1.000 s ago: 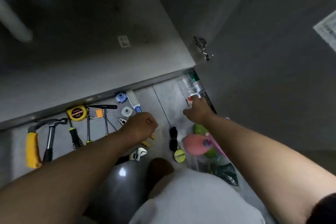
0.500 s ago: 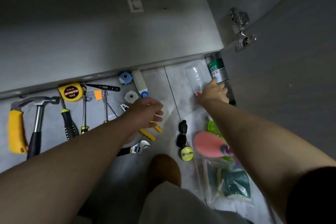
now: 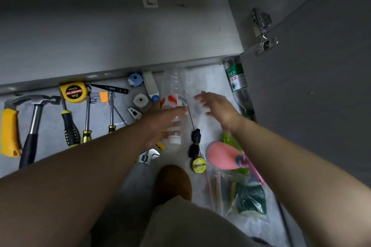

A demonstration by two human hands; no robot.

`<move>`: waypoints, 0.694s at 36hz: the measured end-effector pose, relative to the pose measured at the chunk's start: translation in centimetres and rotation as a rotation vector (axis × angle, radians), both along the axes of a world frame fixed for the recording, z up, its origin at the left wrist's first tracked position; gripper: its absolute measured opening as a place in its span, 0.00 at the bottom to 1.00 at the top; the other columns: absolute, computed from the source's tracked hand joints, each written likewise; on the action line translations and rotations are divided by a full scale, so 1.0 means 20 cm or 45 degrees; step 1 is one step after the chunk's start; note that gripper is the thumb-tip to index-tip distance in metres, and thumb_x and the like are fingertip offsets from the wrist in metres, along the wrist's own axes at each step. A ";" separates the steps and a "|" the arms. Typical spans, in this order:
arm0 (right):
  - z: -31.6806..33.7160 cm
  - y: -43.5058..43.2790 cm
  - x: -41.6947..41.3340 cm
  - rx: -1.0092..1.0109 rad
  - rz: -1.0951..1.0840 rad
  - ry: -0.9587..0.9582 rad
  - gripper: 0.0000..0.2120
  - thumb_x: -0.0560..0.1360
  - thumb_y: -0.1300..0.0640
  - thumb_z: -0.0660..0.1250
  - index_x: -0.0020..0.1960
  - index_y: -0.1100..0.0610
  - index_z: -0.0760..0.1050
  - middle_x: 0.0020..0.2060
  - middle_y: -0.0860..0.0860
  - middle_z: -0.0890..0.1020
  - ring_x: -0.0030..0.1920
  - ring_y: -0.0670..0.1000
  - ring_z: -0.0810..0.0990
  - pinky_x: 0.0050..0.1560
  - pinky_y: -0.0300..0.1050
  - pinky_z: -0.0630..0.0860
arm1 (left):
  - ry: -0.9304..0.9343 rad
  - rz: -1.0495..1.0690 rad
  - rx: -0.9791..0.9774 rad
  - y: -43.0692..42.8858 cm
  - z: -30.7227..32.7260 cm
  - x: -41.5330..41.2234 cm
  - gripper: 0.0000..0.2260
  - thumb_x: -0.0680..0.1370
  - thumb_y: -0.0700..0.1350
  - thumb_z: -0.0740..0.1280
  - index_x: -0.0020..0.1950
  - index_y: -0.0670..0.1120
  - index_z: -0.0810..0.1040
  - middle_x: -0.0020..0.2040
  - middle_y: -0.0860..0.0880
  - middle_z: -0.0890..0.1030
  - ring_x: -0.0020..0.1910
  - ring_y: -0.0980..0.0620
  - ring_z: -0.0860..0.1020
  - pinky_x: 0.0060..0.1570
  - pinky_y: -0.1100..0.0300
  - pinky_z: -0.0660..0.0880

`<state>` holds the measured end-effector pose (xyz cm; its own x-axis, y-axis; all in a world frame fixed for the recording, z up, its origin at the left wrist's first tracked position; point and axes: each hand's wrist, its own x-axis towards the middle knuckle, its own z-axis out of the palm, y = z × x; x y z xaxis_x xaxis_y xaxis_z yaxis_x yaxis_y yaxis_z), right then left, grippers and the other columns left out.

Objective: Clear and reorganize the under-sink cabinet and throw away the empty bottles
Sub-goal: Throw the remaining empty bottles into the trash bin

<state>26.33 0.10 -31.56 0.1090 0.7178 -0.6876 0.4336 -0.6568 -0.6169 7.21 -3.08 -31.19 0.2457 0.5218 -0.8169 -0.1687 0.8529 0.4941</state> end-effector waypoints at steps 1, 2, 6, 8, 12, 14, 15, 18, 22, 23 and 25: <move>-0.02 0.02 0.04 0.085 0.058 -0.247 0.15 0.81 0.48 0.62 0.63 0.53 0.79 0.61 0.52 0.78 0.63 0.54 0.77 0.60 0.45 0.74 | -0.008 0.023 0.000 -0.01 -0.01 0.00 0.21 0.74 0.46 0.76 0.65 0.49 0.74 0.59 0.41 0.83 0.57 0.39 0.83 0.52 0.39 0.82; -0.05 0.04 0.07 0.120 0.132 -0.482 0.19 0.80 0.50 0.63 0.69 0.53 0.74 0.68 0.55 0.73 0.68 0.57 0.73 0.64 0.47 0.72 | -0.019 0.042 -0.003 -0.02 -0.02 0.00 0.18 0.75 0.45 0.76 0.62 0.50 0.75 0.58 0.40 0.83 0.57 0.39 0.83 0.51 0.40 0.82; -0.10 0.10 0.18 -0.028 0.231 -0.971 0.37 0.77 0.48 0.65 0.80 0.54 0.52 0.79 0.57 0.53 0.78 0.60 0.53 0.76 0.58 0.59 | -0.056 0.057 -0.008 -0.05 -0.05 -0.01 0.12 0.76 0.43 0.75 0.57 0.50 0.78 0.55 0.41 0.84 0.58 0.38 0.82 0.52 0.39 0.82; -0.14 0.13 0.20 -0.070 0.189 -1.078 0.42 0.76 0.47 0.65 0.81 0.55 0.46 0.79 0.58 0.51 0.79 0.60 0.52 0.76 0.59 0.59 | -0.051 0.024 -0.002 -0.05 -0.06 -0.02 0.15 0.76 0.43 0.74 0.62 0.49 0.77 0.56 0.41 0.84 0.58 0.38 0.82 0.54 0.39 0.81; -0.21 0.18 0.17 -0.196 0.042 -1.088 0.47 0.75 0.46 0.68 0.81 0.53 0.41 0.78 0.59 0.53 0.77 0.61 0.54 0.74 0.58 0.60 | -0.052 -0.014 0.001 -0.06 -0.07 -0.05 0.14 0.78 0.43 0.73 0.62 0.50 0.77 0.57 0.41 0.83 0.57 0.40 0.83 0.54 0.39 0.81; -0.23 0.19 0.15 -0.239 0.006 -1.120 0.48 0.73 0.46 0.70 0.81 0.54 0.41 0.76 0.60 0.56 0.76 0.61 0.57 0.72 0.58 0.62 | -0.061 -0.031 0.004 -0.06 -0.08 -0.07 0.16 0.78 0.43 0.73 0.64 0.49 0.76 0.58 0.41 0.83 0.58 0.40 0.83 0.56 0.39 0.80; -0.23 0.19 0.14 -0.238 0.025 -1.170 0.48 0.72 0.46 0.70 0.80 0.54 0.43 0.75 0.61 0.57 0.74 0.61 0.58 0.71 0.59 0.63 | -0.066 -0.034 0.003 -0.06 -0.09 -0.08 0.17 0.77 0.43 0.73 0.65 0.49 0.75 0.58 0.41 0.83 0.58 0.40 0.83 0.56 0.38 0.80; -0.24 0.12 0.06 -0.088 0.185 -1.362 0.39 0.71 0.47 0.69 0.76 0.54 0.54 0.70 0.59 0.61 0.69 0.61 0.62 0.66 0.58 0.66 | -0.067 -0.015 -0.002 -0.04 -0.11 -0.08 0.17 0.78 0.42 0.72 0.66 0.48 0.75 0.60 0.38 0.82 0.59 0.38 0.82 0.59 0.35 0.77; -0.25 0.03 -0.03 0.250 0.301 -1.473 0.32 0.65 0.50 0.71 0.66 0.55 0.63 0.62 0.57 0.67 0.60 0.58 0.67 0.55 0.53 0.68 | -0.066 0.025 -0.017 -0.01 -0.13 -0.08 0.17 0.77 0.43 0.73 0.64 0.51 0.76 0.61 0.38 0.81 0.59 0.37 0.81 0.57 0.36 0.79; -0.25 0.04 -0.04 0.267 0.262 -1.478 0.33 0.65 0.51 0.71 0.67 0.54 0.63 0.62 0.58 0.67 0.60 0.59 0.67 0.55 0.53 0.68 | -0.069 0.033 -0.020 -0.01 -0.13 -0.09 0.18 0.77 0.43 0.74 0.65 0.51 0.76 0.61 0.38 0.81 0.58 0.38 0.81 0.54 0.40 0.81; -0.26 0.07 -0.04 0.205 0.121 -1.438 0.39 0.66 0.49 0.72 0.72 0.54 0.58 0.69 0.58 0.64 0.66 0.59 0.65 0.59 0.56 0.68 | -0.067 0.038 -0.009 0.01 -0.14 -0.09 0.21 0.77 0.43 0.74 0.68 0.50 0.74 0.60 0.40 0.82 0.55 0.41 0.82 0.45 0.48 0.82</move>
